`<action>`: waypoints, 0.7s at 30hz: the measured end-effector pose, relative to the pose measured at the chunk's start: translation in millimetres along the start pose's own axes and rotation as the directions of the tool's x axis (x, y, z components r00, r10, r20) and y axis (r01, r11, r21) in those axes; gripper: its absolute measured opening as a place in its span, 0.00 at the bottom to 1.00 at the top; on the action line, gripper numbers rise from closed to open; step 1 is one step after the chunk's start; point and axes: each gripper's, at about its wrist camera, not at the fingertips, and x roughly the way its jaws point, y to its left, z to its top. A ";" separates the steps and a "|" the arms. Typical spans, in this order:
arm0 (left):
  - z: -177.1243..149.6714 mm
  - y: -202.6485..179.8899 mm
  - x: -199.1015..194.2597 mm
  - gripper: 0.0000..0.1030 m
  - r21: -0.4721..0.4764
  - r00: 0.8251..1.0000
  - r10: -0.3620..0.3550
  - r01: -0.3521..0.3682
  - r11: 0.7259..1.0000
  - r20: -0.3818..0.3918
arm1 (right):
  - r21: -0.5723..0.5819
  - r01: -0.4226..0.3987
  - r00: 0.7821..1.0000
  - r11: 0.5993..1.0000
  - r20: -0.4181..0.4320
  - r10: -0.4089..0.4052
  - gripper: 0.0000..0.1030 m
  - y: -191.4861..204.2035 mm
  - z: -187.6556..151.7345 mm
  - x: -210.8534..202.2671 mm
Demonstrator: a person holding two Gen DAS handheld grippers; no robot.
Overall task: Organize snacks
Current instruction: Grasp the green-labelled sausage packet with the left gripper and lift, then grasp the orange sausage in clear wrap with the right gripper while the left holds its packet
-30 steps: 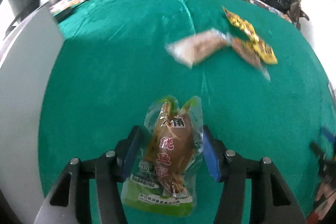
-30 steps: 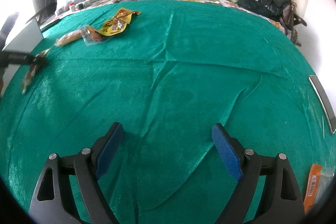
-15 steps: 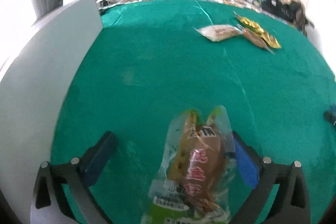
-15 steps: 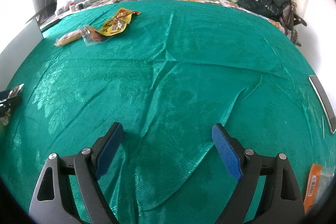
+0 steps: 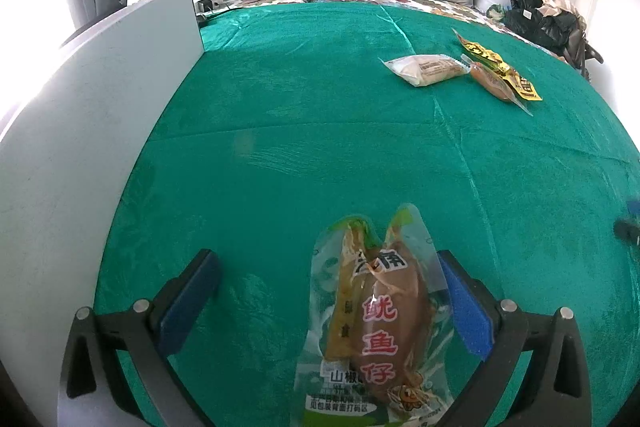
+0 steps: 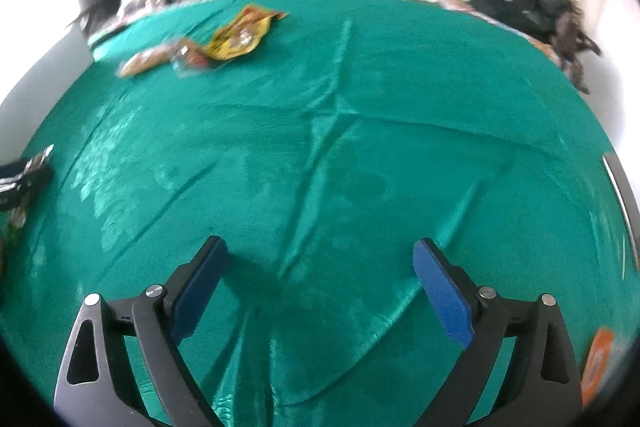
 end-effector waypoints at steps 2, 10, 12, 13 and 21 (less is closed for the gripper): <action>-0.1 -0.2 -0.1 1.00 0.000 1.000 0.000 0.000 1.000 0.000 | -0.026 -0.056 0.998 0.998 0.023 0.057 0.91 11.4 28.9 -0.9; -0.1 0.0 0.0 1.00 0.000 1.000 0.000 0.000 1.000 0.000 | -0.255 -0.161 0.987 0.953 -0.073 0.147 0.89 106.7 159.1 46.2; 0.1 0.9 0.2 1.00 0.000 1.000 0.000 0.000 1.000 0.000 | -0.309 -0.092 0.993 0.947 -0.092 0.067 0.89 126.5 172.1 65.1; -0.1 0.0 0.0 1.00 0.000 1.000 0.000 0.000 1.000 0.000 | -0.322 -0.080 0.994 0.943 -0.099 0.051 0.88 133.7 175.5 72.4; 0.1 1.7 0.3 1.00 0.000 1.000 0.000 0.000 1.000 0.000 | -0.359 0.010 0.990 0.933 -0.130 -0.060 0.35 149.2 162.6 91.4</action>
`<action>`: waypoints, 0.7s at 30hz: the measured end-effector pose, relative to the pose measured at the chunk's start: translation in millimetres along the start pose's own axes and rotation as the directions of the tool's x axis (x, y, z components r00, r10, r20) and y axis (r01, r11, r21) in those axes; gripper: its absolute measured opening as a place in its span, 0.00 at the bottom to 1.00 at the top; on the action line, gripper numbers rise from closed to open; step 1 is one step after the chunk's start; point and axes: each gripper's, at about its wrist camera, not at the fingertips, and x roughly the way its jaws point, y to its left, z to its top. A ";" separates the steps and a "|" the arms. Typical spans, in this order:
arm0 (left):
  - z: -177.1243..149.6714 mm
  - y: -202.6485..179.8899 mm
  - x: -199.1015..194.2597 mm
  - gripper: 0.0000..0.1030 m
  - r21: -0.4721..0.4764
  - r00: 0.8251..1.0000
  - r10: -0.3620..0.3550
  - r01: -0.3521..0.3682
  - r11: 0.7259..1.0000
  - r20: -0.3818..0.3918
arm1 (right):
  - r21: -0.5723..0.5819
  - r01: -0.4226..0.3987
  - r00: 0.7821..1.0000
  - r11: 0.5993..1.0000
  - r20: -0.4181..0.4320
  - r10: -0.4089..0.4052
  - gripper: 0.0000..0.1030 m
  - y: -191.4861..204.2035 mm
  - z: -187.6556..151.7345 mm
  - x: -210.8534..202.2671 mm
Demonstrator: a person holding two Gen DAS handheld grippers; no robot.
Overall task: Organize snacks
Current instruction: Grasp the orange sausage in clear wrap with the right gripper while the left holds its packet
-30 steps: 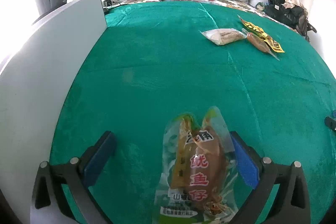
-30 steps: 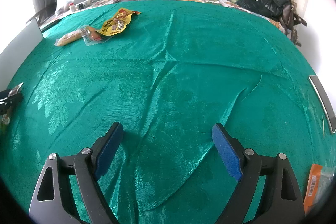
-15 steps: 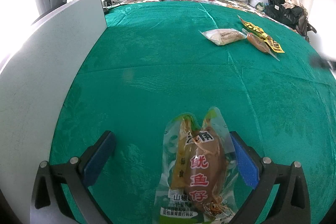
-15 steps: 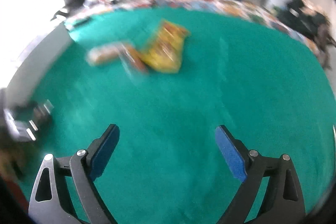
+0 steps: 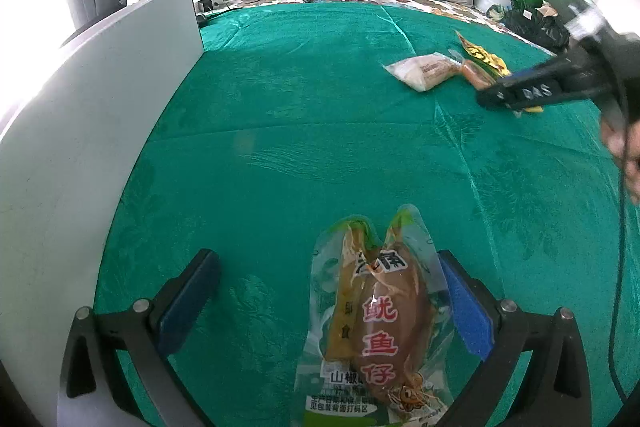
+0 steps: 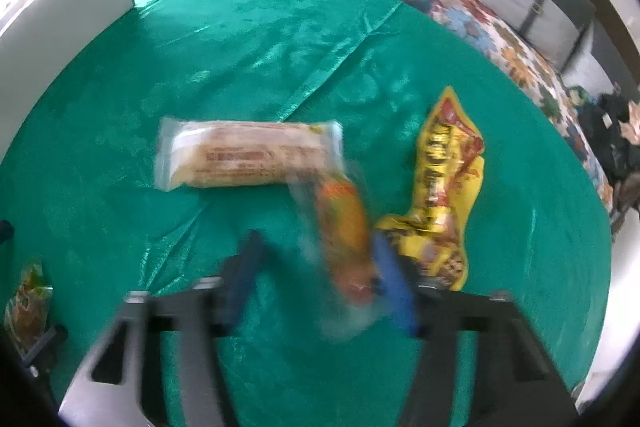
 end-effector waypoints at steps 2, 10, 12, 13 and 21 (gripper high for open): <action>-0.2 -0.2 0.2 1.00 0.000 1.000 0.000 0.000 1.000 0.000 | 0.015 -0.029 1.000 0.999 -0.011 0.029 0.31 -3.2 -10.6 -4.9; -0.2 -0.8 -0.2 1.00 0.000 1.000 0.000 0.000 1.000 0.000 | 0.021 -0.119 0.993 0.993 -0.005 0.119 0.27 -8.7 -81.8 -35.3; -0.2 -0.5 -0.1 1.00 0.000 1.000 0.000 0.000 1.000 0.000 | 0.032 -0.148 0.989 0.988 0.012 0.148 0.27 -9.5 -105.9 -45.1; -0.2 -0.7 -0.2 1.00 0.000 1.000 0.000 0.000 1.000 0.000 | 0.040 -0.153 0.988 0.987 0.023 0.152 0.27 -10.8 -119.7 -50.4; -0.2 -0.5 -0.1 1.00 0.000 1.000 0.000 0.000 1.000 0.000 | 0.097 -0.110 0.981 0.989 0.169 0.092 0.31 -19.0 -207.3 -81.3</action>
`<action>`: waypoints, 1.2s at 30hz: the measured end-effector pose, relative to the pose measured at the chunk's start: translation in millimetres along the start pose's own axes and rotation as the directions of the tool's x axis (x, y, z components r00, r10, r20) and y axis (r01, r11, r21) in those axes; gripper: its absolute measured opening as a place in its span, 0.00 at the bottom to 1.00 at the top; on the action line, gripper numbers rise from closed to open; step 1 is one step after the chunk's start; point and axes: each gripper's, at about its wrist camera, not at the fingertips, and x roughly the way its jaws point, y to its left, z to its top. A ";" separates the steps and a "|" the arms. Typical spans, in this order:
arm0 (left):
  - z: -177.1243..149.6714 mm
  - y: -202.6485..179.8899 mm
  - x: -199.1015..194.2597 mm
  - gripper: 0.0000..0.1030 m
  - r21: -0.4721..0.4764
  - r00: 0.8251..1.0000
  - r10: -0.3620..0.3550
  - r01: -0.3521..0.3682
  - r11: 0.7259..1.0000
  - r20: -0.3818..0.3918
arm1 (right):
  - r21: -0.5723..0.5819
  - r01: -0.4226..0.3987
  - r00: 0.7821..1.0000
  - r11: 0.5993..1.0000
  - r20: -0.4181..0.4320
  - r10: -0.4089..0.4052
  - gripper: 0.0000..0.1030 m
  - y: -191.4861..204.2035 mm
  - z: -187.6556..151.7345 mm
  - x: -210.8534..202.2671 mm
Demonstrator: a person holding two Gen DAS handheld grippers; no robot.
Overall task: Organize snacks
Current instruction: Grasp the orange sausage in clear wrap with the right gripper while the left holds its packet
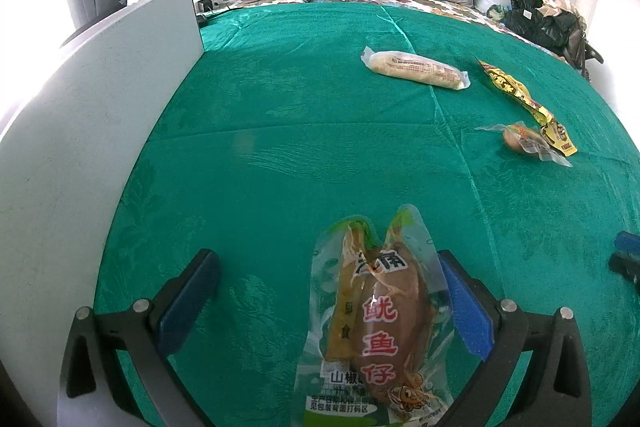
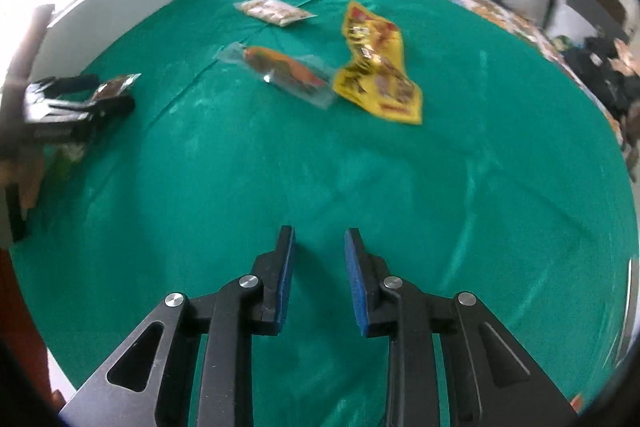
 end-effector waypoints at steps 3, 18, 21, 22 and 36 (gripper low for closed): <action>0.0 0.0 0.0 1.00 0.000 1.000 0.000 0.000 1.000 0.000 | 0.036 0.055 0.994 0.998 0.092 -0.058 0.60 -6.1 -21.1 -7.5; 0.0 -0.1 -0.1 1.00 0.000 1.000 0.000 0.000 1.000 0.000 | 0.181 0.056 0.995 0.982 0.071 -0.069 0.86 -32.8 -20.4 -0.3; 0.3 0.1 0.0 1.00 0.006 1.000 -0.003 0.003 1.000 0.000 | 0.182 0.055 0.995 0.982 0.071 -0.069 0.86 -32.9 -20.4 -0.3; 1.4 0.0 0.6 1.00 0.019 1.000 -0.011 0.011 1.000 -0.004 | 0.182 0.055 0.995 0.982 0.071 -0.069 0.86 -32.7 -20.4 -0.3; 8.0 -13.2 -12.2 0.56 0.081 0.993 -0.085 0.092 0.992 -0.079 | 0.183 0.050 0.995 0.982 0.070 -0.064 0.87 -33.0 -23.1 -2.1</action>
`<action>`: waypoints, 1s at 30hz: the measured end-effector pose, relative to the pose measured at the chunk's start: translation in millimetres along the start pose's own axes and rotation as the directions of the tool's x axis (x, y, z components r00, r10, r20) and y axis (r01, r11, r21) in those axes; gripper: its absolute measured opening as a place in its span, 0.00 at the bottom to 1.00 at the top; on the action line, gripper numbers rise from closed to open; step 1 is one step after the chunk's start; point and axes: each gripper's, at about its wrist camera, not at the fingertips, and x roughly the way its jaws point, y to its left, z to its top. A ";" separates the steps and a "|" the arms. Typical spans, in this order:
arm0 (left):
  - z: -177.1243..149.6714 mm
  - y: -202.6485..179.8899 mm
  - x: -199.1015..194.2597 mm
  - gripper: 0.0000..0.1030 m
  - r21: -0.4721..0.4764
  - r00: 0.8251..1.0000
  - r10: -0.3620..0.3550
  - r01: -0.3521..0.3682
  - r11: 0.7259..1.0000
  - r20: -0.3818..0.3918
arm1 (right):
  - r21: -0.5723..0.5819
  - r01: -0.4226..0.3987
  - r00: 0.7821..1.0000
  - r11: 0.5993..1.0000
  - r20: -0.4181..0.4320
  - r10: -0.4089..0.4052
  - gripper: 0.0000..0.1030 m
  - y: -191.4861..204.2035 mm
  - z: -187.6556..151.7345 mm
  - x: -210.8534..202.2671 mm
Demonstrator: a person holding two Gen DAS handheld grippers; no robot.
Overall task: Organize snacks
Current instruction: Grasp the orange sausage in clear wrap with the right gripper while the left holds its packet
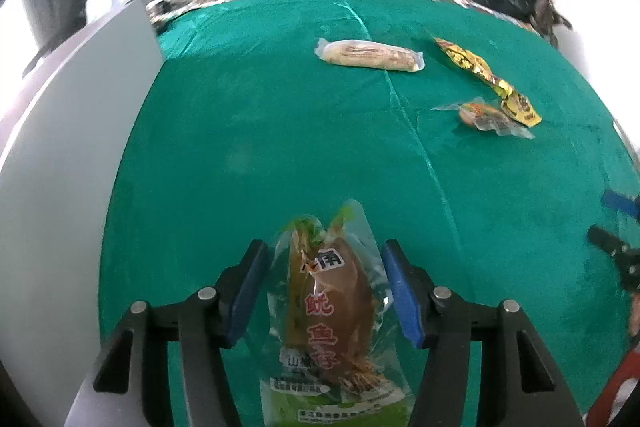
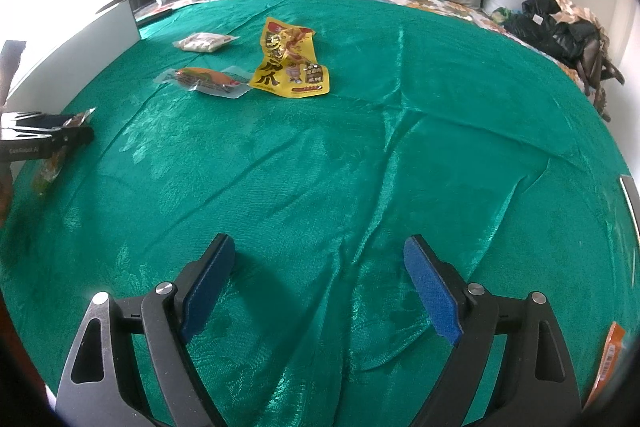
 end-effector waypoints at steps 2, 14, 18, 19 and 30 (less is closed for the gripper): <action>-7.0 -0.7 -3.3 0.57 -0.022 1.000 0.008 -0.008 1.000 -0.002 | -0.003 -0.006 1.000 1.000 -0.004 0.006 0.89 0.5 -0.9 -1.0; -30.6 4.1 -12.1 0.79 -0.030 0.997 0.056 -0.057 0.998 -0.059 | -0.471 -0.204 0.979 0.858 -0.115 0.169 0.86 101.0 128.3 49.8; -33.5 1.9 -19.2 0.59 -0.011 1.000 0.020 -0.020 1.000 -0.020 | -0.430 -0.221 0.960 0.875 -0.254 0.118 0.39 117.2 157.9 88.9; -37.2 5.3 -22.7 0.59 -0.027 1.000 -0.001 0.001 1.000 -0.001 | -0.403 -0.205 0.959 0.892 -0.263 0.102 0.24 117.9 162.5 87.1; -68.4 42.1 -51.4 0.59 -0.263 0.976 -0.200 0.215 0.941 0.085 | 0.386 -0.455 0.771 0.803 -0.281 0.572 0.18 74.2 93.9 27.3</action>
